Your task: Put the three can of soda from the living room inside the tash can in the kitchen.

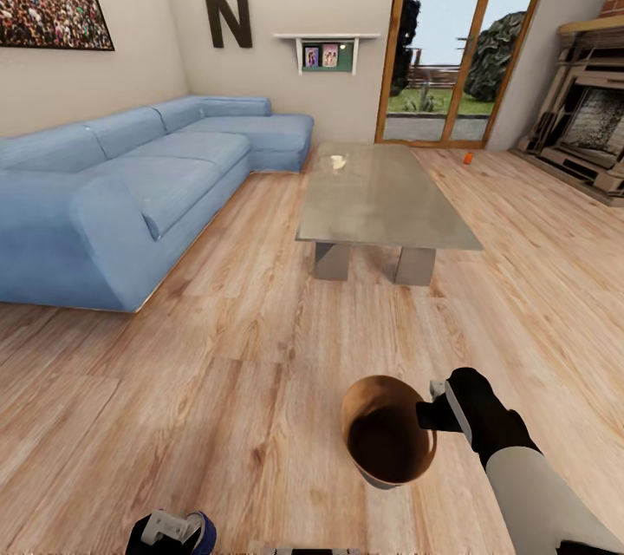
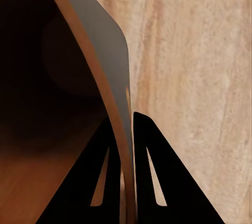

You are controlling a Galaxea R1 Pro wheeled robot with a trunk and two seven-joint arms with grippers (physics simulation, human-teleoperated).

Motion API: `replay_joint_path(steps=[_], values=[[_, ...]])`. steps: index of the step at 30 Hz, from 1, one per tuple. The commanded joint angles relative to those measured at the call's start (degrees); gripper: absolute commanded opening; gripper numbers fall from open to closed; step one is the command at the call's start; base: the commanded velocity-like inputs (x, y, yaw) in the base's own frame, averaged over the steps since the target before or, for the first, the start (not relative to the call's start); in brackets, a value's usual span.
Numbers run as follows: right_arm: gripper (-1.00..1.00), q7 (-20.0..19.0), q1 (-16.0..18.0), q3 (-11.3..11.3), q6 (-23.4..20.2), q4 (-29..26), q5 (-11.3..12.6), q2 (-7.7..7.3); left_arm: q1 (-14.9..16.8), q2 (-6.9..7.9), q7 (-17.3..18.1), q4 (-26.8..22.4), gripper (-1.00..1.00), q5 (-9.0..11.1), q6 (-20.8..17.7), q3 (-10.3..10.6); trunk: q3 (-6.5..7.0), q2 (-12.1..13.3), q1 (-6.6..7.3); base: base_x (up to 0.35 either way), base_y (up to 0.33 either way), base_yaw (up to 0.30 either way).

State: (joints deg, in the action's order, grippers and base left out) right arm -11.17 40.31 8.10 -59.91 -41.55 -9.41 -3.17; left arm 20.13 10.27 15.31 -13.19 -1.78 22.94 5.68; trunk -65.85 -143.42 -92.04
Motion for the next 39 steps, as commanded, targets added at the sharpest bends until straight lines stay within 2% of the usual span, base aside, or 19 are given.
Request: replay_joint_path(steps=[1, 4, 29, 34, 39], values=[[-1.00, -0.26, 0.03, 0.06, -0.09, 0.00, 1.59, 0.01, 0.00, 0.00, 0.01, 0.00, 1.00, -0.02, 0.00, 0.01, -0.22, -0.02, -0.02, 0.000, 0.000, 0.000], [-1.00, -0.26, 0.03, 0.02, -0.09, 0.00, 1.59, 0.01, 0.00, 0.01, 0.02, 0.00, 1.00, -0.05, 0.00, 0.02, -0.89, -0.06, -0.09, 0.000, 0.000, 0.000], [-1.00, -0.26, 0.02, 0.02, -0.09, 0.03, 1.59, 0.03, 0.00, -0.11, 0.09, 0.00, 1.00, -0.07, 0.01, 0.03, -0.89, -0.06, -0.09, 0.065, -0.012, 0.000], [-1.00, -0.32, 0.06, 0.43, -0.09, -0.46, 1.64, -0.65, 0.00, -0.58, 0.00, 0.00, 1.00, -0.06, 0.00, 0.03, -0.90, -0.06, -0.09, 0.000, 0.000, 0.000], [-1.00, -0.34, 0.11, 0.79, -0.09, -2.85, 1.67, -0.97, 0.00, -1.27, 0.06, 0.00, 1.00, -0.22, 0.00, 0.10, -2.23, -0.13, -0.22, 0.000, 0.000, 0.000]])
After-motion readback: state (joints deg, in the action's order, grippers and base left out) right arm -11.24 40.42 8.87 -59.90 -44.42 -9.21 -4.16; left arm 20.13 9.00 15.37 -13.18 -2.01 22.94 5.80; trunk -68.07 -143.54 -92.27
